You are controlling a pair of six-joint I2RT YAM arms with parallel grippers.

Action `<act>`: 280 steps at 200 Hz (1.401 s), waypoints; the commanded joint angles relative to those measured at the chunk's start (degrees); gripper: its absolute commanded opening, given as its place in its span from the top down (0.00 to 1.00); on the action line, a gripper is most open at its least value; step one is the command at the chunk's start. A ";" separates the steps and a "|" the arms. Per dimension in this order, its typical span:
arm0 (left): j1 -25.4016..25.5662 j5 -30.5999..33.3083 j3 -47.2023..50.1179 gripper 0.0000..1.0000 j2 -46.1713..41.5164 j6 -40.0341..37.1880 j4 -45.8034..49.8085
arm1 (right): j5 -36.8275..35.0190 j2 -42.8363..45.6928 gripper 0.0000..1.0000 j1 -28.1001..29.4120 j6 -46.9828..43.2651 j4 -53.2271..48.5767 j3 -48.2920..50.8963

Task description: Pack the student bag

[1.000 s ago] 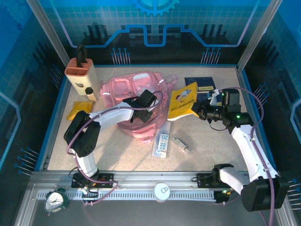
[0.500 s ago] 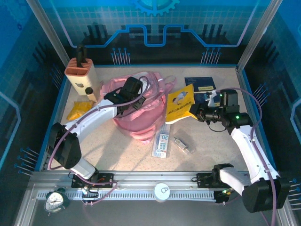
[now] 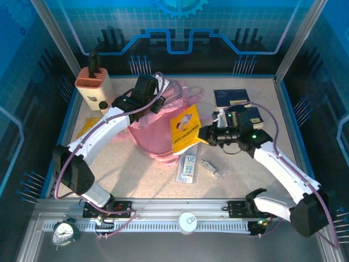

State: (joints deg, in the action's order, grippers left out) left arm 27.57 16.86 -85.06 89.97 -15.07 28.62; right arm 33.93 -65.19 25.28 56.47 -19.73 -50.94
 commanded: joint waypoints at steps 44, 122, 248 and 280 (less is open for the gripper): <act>-0.28 -4.16 -6.52 1.00 -0.65 -1.04 -4.70 | -5.84 -14.84 0.95 7.78 1.02 24.17 -3.41; -0.43 -5.96 -4.94 1.00 -2.25 -1.36 -4.46 | -8.36 -35.23 0.90 9.70 -6.89 32.61 -14.46; -1.10 -6.05 -3.58 1.00 -2.52 -1.00 -5.02 | -27.24 -31.79 0.25 12.18 -19.88 2.27 -16.62; -1.12 -6.52 -3.18 1.00 -2.36 -0.69 -5.30 | -26.36 -34.58 0.38 15.90 -20.37 2.99 -16.99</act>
State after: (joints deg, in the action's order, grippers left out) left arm 26.76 12.08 -87.29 90.48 -15.62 29.80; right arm 8.60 -98.17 37.69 38.61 -13.54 -68.10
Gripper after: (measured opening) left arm 0.063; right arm 0.677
